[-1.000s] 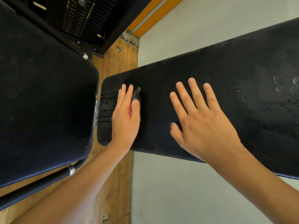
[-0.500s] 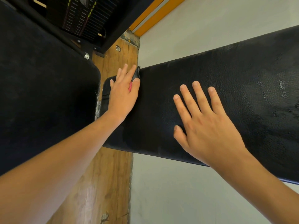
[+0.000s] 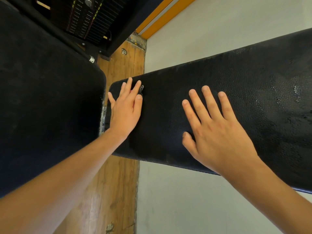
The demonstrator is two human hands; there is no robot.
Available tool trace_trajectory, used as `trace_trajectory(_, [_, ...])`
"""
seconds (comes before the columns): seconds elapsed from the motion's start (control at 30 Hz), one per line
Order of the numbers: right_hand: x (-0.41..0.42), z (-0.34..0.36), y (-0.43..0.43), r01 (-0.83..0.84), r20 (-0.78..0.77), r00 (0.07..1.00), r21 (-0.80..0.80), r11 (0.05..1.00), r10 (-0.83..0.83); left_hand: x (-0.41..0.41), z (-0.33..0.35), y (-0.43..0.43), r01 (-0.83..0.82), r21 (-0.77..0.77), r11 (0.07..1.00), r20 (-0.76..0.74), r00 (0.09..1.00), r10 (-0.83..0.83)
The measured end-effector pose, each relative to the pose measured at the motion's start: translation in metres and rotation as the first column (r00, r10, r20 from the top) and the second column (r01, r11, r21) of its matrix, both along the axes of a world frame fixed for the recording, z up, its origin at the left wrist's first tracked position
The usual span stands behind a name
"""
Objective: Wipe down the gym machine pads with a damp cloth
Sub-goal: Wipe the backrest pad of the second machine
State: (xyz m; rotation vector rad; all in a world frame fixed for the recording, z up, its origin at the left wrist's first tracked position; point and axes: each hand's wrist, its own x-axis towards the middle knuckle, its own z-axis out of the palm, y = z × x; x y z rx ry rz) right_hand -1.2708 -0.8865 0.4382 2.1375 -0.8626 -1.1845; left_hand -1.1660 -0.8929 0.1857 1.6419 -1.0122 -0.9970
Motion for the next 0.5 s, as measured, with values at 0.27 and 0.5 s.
trace_trajectory(0.27, [-0.001,-0.002,-0.001,-0.02,-0.003,1.0,-0.009,1.0,0.02,0.014,0.001,-0.028,-0.003,0.051,0.999,-0.075,0.997,0.007])
trace_trajectory(0.5, [-0.002,-0.002,0.0,-0.007,-0.003,1.0,-0.008,1.0,0.007,-0.016,0.015,0.039,-0.006,0.056,0.998,-0.159,0.987,0.015])
